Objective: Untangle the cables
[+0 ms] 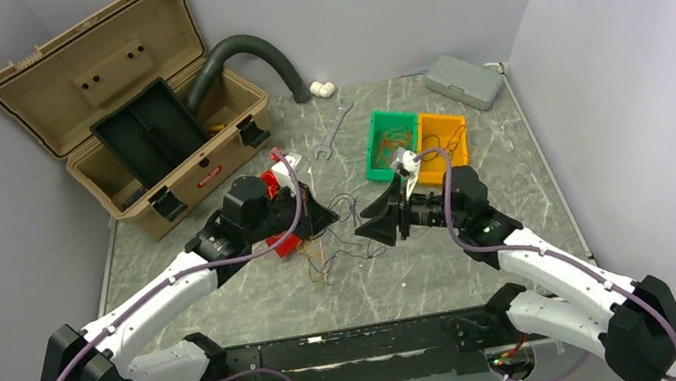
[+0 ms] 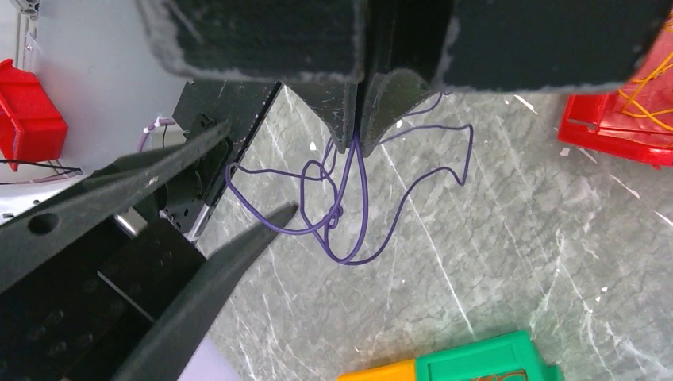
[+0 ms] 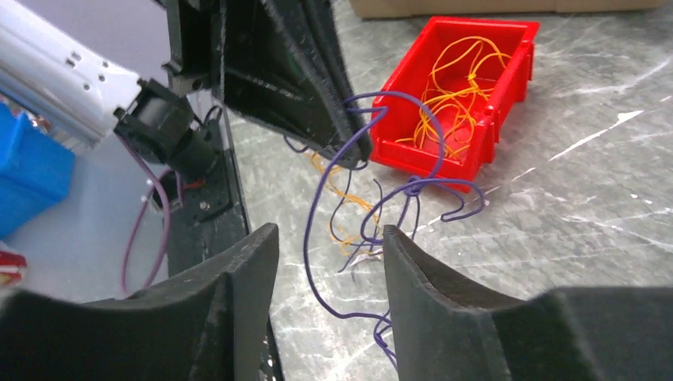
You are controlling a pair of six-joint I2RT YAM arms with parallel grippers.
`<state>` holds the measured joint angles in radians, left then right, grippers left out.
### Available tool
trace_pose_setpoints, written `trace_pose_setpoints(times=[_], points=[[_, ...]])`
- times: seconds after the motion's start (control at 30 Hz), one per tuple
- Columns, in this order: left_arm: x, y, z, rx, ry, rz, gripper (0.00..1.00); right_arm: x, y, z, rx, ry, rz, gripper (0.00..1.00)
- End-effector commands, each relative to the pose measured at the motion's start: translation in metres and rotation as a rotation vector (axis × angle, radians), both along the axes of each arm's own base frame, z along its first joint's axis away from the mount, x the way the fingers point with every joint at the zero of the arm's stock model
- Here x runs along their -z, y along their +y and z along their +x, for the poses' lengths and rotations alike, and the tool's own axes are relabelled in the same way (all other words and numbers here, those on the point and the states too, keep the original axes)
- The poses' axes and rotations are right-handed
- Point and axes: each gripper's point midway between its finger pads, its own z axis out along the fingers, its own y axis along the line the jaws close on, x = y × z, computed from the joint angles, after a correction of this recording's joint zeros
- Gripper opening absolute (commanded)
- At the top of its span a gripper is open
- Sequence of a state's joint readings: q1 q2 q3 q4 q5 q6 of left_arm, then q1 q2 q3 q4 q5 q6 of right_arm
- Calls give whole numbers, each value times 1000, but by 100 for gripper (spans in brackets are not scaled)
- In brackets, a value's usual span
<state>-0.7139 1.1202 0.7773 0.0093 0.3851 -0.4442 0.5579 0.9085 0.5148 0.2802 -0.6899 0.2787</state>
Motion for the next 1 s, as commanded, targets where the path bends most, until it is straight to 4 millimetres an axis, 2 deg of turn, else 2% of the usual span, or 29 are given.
trace_pose_setpoints(times=[0.0, 0.13, 0.17, 0.23, 0.37, 0.47, 0.6, 0.7, 0.83, 0.97], points=[[-24, -2, 11, -21, -72, -12, 0, -20, 14, 3, -16, -79, -9, 42], [-23, 8, 13, -72, -80, 6, 1, -19, 11, 18, 70, -61, -54, 2], [-20, 16, 15, -121, -73, 18, 4, -21, 7, 24, 117, -62, -60, 0], [-20, 34, 17, -223, -81, 15, 17, -26, -4, 36, 223, -67, -63, 0], [-15, 57, 15, -312, -115, 3, 58, -44, -18, 42, 321, -90, -41, 0], [-17, 71, 13, -361, -121, 19, 73, -60, -17, 40, 307, -72, -47, 0], [-27, 77, 10, -362, -173, 8, 86, -76, -6, 36, 250, 24, -77, 0], [-40, 70, 6, -311, -217, -24, 92, -90, -1, 32, 228, 61, -61, 0], [-62, 66, 3, -289, -267, -95, 98, -111, 3, 26, 197, 63, -15, 0], [-85, 60, 0, -250, -347, -162, 99, -118, 9, 23, 152, 92, -35, 0]])
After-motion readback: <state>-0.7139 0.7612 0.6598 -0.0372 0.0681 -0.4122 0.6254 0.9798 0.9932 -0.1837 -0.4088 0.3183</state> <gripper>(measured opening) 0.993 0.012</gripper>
